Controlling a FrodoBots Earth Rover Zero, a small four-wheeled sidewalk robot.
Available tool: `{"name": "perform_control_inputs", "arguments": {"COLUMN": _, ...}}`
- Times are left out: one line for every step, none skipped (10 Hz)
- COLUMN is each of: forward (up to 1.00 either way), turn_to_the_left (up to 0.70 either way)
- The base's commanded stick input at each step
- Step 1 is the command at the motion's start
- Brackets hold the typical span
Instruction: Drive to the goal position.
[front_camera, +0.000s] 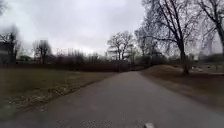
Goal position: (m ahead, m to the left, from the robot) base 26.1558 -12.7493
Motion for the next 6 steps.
{"name": "perform_control_inputs", "arguments": {"forward": 0.7, "turn_to_the_left": 0.0}}
{"name": "perform_control_inputs", "arguments": {"forward": 0.7, "turn_to_the_left": 0.0}}
{"name": "perform_control_inputs", "arguments": {"forward": 0.7, "turn_to_the_left": 0.0}}
{"name": "perform_control_inputs", "arguments": {"forward": 0.7, "turn_to_the_left": -0.27}}
{"name": "perform_control_inputs", "arguments": {"forward": 0.7, "turn_to_the_left": -0.35}}
{"name": "perform_control_inputs", "arguments": {"forward": 0.7, "turn_to_the_left": -0.35}}
